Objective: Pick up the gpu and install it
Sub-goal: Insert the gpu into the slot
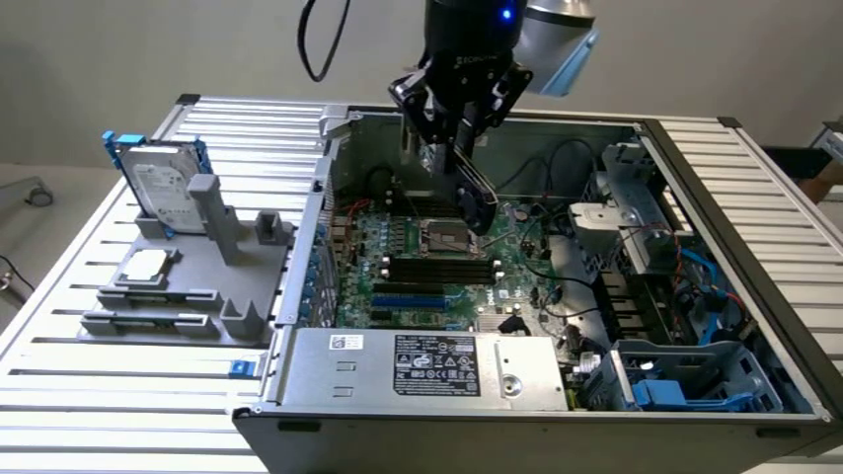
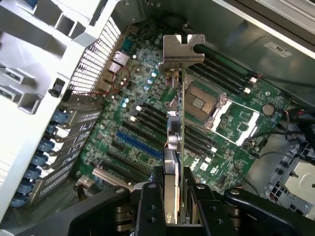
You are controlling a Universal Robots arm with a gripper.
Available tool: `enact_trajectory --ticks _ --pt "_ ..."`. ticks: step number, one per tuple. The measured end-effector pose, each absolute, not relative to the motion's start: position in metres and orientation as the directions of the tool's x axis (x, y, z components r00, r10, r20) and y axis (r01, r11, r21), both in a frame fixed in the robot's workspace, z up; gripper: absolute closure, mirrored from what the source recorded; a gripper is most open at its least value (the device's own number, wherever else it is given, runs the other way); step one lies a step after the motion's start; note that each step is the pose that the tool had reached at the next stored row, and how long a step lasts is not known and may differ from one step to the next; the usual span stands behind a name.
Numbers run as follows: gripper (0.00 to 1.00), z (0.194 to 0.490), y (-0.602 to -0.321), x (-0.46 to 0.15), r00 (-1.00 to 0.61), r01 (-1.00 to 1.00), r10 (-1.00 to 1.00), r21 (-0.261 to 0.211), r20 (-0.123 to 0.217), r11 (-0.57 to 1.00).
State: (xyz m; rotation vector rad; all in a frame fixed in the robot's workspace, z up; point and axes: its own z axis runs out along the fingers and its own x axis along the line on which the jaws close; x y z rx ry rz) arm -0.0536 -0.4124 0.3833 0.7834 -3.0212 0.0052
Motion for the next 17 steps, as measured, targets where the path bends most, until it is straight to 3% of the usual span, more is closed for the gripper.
enact_trajectory --ticks 17 --pt "0.73 0.3753 -0.4124 -0.0536 -0.685 -0.728 -0.728 0.002 0.021 0.685"
